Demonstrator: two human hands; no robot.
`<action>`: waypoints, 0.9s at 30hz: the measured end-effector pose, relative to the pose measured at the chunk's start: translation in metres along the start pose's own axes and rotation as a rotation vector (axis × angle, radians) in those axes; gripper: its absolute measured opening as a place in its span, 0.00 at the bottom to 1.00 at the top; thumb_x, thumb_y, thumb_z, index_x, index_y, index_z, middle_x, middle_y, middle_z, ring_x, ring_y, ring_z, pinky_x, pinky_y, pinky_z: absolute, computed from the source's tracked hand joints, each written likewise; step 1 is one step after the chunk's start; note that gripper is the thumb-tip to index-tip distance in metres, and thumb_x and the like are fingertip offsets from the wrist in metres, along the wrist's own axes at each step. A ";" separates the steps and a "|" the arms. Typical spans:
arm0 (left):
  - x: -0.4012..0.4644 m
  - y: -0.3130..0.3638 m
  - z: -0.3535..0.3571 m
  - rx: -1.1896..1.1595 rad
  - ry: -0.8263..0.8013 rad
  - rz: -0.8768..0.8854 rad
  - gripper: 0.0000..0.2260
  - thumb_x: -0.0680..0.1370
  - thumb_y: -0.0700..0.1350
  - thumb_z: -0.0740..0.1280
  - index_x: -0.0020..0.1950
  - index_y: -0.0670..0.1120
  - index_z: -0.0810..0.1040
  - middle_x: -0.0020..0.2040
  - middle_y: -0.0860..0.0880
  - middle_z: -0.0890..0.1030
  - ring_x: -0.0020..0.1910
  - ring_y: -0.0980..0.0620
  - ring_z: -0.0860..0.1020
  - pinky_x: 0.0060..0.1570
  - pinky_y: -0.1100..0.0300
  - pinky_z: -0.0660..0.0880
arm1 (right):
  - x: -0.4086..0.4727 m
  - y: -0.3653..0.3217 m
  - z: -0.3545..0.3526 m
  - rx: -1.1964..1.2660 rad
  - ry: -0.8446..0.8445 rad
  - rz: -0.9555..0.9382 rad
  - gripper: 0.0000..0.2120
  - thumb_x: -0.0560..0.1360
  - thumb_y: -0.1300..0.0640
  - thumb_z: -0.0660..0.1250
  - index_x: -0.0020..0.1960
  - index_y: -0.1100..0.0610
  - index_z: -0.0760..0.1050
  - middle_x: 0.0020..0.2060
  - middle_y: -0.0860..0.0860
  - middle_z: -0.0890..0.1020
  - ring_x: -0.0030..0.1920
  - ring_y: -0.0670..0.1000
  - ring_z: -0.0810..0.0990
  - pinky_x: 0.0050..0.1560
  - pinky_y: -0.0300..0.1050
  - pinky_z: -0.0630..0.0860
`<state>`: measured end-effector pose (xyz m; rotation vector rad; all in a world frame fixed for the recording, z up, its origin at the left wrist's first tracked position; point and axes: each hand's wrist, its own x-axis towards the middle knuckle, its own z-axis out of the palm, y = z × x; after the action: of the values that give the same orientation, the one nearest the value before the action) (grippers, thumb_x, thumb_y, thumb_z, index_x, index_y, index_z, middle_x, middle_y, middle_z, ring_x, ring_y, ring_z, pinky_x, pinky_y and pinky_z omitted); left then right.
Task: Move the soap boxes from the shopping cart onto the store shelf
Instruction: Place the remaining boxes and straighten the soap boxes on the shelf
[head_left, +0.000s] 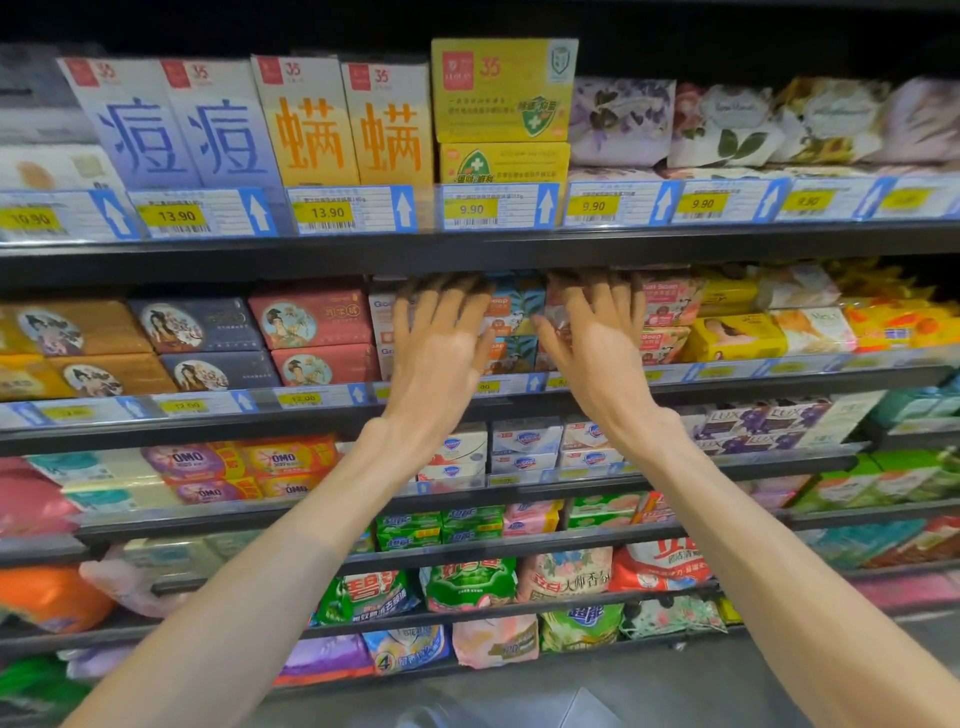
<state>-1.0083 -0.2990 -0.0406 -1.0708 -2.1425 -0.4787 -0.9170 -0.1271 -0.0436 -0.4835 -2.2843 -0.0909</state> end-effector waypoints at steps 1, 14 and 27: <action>-0.004 0.006 0.001 -0.027 0.008 0.045 0.17 0.82 0.49 0.64 0.70 0.47 0.74 0.67 0.46 0.76 0.69 0.43 0.70 0.72 0.42 0.61 | -0.006 0.002 -0.003 0.014 -0.002 0.007 0.19 0.81 0.43 0.59 0.62 0.56 0.75 0.59 0.58 0.77 0.64 0.61 0.72 0.72 0.63 0.61; -0.026 0.086 0.033 -0.198 -0.231 0.208 0.19 0.81 0.49 0.64 0.72 0.49 0.72 0.70 0.50 0.76 0.70 0.47 0.71 0.74 0.45 0.62 | -0.079 0.073 -0.035 -0.066 -0.203 0.101 0.20 0.82 0.45 0.58 0.70 0.52 0.71 0.67 0.48 0.76 0.70 0.50 0.72 0.76 0.59 0.55; -0.019 0.120 0.047 -0.059 -0.217 -0.061 0.20 0.81 0.53 0.63 0.72 0.47 0.75 0.66 0.49 0.81 0.65 0.50 0.78 0.75 0.46 0.63 | -0.058 0.130 -0.022 0.016 -0.177 -0.177 0.17 0.82 0.50 0.61 0.65 0.56 0.78 0.62 0.52 0.82 0.69 0.49 0.75 0.78 0.55 0.56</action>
<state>-0.9228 -0.2105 -0.0843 -1.1376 -2.3699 -0.4752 -0.8177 -0.0300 -0.0807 -0.2894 -2.4963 -0.1226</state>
